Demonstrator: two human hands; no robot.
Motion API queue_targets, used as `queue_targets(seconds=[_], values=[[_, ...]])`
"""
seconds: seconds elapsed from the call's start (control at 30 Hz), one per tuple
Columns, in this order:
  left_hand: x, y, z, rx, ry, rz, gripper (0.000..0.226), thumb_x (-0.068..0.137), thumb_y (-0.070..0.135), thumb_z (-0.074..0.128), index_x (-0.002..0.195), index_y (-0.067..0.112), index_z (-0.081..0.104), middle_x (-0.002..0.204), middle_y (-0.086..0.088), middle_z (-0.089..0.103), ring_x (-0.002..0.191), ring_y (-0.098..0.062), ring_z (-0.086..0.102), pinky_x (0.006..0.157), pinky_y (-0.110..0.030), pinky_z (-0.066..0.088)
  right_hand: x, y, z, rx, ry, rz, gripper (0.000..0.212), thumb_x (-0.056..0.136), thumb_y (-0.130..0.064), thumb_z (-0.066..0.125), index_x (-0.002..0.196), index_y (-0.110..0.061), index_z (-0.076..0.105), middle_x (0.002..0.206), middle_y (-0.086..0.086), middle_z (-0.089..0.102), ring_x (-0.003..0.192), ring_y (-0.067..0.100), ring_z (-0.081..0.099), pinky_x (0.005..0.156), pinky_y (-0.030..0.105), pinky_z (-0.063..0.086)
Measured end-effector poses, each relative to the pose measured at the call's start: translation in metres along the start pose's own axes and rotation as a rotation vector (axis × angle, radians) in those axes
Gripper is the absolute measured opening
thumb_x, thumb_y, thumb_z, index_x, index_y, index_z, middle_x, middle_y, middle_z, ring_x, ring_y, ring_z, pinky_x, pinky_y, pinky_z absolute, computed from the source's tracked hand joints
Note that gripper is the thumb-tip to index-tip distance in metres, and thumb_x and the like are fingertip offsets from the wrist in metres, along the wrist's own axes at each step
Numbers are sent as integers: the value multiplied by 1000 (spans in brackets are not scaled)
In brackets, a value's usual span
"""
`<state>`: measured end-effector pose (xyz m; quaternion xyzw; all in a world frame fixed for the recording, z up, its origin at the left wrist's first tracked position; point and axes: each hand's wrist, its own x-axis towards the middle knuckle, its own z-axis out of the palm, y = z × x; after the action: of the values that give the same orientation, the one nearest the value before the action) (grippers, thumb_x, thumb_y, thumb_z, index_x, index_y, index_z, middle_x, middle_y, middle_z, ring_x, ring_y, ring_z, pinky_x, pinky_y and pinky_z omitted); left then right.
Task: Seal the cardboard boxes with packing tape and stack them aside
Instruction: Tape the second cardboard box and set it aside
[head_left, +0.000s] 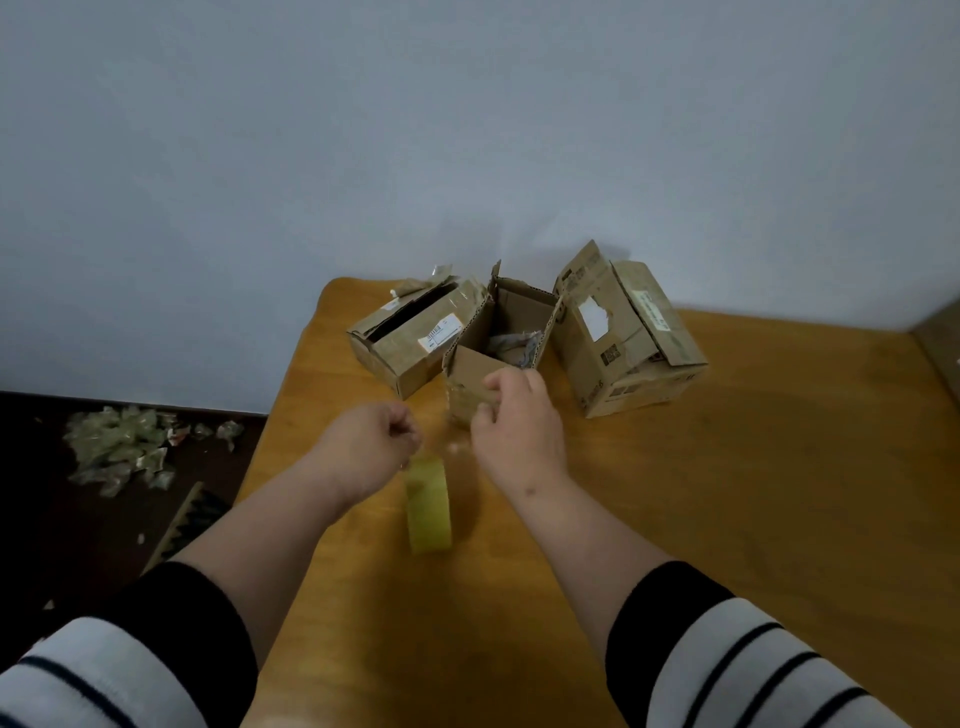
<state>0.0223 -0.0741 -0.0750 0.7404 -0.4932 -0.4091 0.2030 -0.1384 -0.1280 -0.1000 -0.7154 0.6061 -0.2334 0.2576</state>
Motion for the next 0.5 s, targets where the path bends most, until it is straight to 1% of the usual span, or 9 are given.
queue_targets(seconds=[0.07, 0.13, 0.2, 0.23, 0.27, 0.33, 0.4, 0.47, 0.5], values=[[6, -2, -2, 45, 39, 34, 14, 92, 16, 60, 79, 20, 63, 81, -6, 68, 74, -22, 61, 64, -30, 47, 5, -3, 7, -10, 10, -18, 39, 92, -21, 58, 129, -25, 48, 131, -7, 35, 93, 13, 57, 74, 26, 48], [12, -3, -4, 109, 76, 75, 14, 93, 20, 60, 81, 23, 63, 79, 0, 66, 68, -14, 57, 57, -26, 44, 13, -5, 15, -11, -20, 10, 59, 92, -18, 58, 145, -27, 33, 147, -7, 21, 99, 15, 59, 68, 21, 43], [16, -4, -7, 182, 103, 112, 7, 95, 25, 61, 98, 29, 66, 83, 10, 62, 73, -6, 55, 58, -18, 41, 21, -7, 19, -24, -115, 59, 75, 93, -15, 57, 154, -29, 15, 159, -10, 6, 115, 20, 57, 70, 22, 45], [18, -6, -8, 205, 114, 126, 19, 94, 27, 62, 113, 30, 66, 86, 14, 59, 77, -3, 54, 61, -15, 40, 25, -8, 21, -29, -162, 86, 77, 93, -15, 55, 155, -29, 11, 161, -9, 4, 121, 22, 54, 75, 25, 49], [20, -7, -10, 214, 125, 136, 28, 94, 28, 63, 122, 29, 64, 86, 17, 57, 79, 0, 54, 61, -13, 38, 28, -8, 21, -26, -188, 109, 77, 94, -15, 54, 156, -28, 10, 161, -7, 7, 125, 24, 52, 81, 29, 51], [21, -9, -14, 211, 136, 141, 27, 93, 30, 65, 119, 29, 66, 85, 19, 57, 78, 3, 54, 60, -13, 36, 31, -7, 19, 1, -181, 132, 68, 96, -18, 51, 155, -23, 18, 155, -2, 19, 120, 23, 53, 85, 31, 50], [20, -10, -18, 210, 111, 130, 9, 92, 30, 65, 100, 33, 69, 84, 16, 62, 77, -2, 58, 58, -16, 41, 30, -4, 15, 45, -143, 144, 54, 98, -25, 49, 149, -20, 32, 146, 1, 29, 109, 20, 56, 83, 30, 49], [19, -10, -20, 226, 74, 145, 13, 92, 27, 65, 82, 35, 66, 81, 10, 67, 75, -9, 63, 59, -22, 49, 28, 0, 11, 76, -91, 150, 42, 100, -33, 47, 140, -20, 45, 137, 0, 37, 95, 14, 54, 77, 28, 47], [19, -10, -22, 219, 57, 146, 15, 92, 25, 66, 79, 33, 67, 78, 8, 68, 73, -11, 64, 59, -23, 50, 26, 3, 8, 72, -69, 152, 38, 100, -36, 46, 133, -20, 49, 131, 0, 40, 90, 12, 52, 73, 26, 45]])
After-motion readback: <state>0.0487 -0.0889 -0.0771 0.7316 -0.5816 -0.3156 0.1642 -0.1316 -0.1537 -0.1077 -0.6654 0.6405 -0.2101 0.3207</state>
